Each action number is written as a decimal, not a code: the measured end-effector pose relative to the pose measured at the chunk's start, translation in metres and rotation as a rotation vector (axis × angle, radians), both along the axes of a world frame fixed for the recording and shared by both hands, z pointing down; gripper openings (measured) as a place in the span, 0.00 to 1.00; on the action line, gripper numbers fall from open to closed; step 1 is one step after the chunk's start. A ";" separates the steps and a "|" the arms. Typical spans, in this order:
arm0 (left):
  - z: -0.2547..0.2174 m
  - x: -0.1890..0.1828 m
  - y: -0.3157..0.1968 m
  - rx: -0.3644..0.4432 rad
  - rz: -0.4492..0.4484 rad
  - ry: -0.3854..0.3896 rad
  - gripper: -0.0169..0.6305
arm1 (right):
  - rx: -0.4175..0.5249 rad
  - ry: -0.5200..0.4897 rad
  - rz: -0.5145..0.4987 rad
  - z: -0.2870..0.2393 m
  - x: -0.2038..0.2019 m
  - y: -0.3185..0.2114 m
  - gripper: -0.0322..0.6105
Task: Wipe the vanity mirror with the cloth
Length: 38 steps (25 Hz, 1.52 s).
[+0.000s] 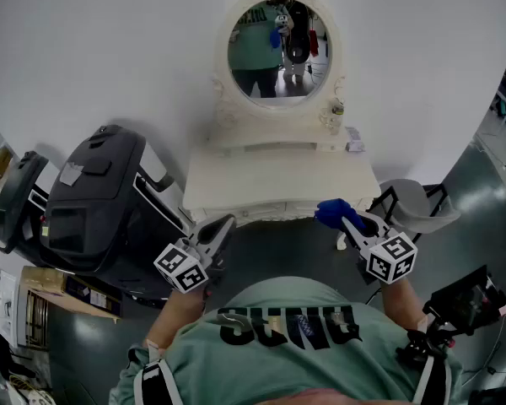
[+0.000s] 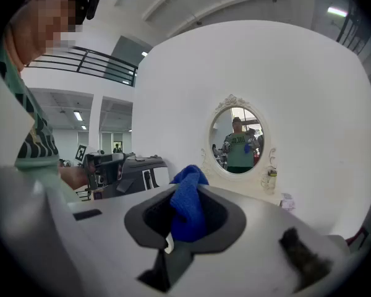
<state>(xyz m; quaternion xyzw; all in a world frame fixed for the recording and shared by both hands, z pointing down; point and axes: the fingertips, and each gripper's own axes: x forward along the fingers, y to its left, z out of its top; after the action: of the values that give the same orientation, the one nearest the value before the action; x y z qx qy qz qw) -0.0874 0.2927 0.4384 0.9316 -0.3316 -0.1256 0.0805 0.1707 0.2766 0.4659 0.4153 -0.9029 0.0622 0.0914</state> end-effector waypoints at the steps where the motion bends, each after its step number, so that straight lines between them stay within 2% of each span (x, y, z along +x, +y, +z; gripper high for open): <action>1: 0.000 0.002 0.000 0.003 0.002 -0.001 0.04 | 0.003 -0.001 -0.001 0.001 0.001 0.000 0.14; 9: 0.005 0.024 -0.003 -0.013 0.023 0.003 0.04 | 0.017 -0.015 -0.016 0.000 0.015 0.008 0.14; 19: 0.009 0.123 0.000 -0.071 0.057 0.010 0.04 | -0.005 -0.036 -0.029 0.001 0.100 0.021 0.14; 26: 0.016 0.165 -0.006 -0.104 0.103 -0.027 0.04 | -0.037 -0.064 -0.053 0.018 0.120 0.012 0.14; 30: 0.025 0.151 -0.027 -0.113 0.101 -0.029 0.04 | -0.050 -0.042 -0.069 0.032 0.103 -0.007 0.14; 34: 0.034 0.113 -0.067 -0.110 0.106 -0.006 0.04 | -0.045 -0.013 -0.073 0.035 0.063 -0.047 0.14; 38: 0.033 0.065 -0.131 -0.091 0.144 0.014 0.04 | -0.044 -0.016 -0.036 0.027 0.013 -0.108 0.14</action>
<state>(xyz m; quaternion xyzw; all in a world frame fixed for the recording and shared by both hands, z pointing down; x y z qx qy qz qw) -0.0227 0.1619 0.4716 0.9474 -0.2686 -0.1110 0.1339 0.1833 0.1687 0.4924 0.3965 -0.9093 0.0838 0.0947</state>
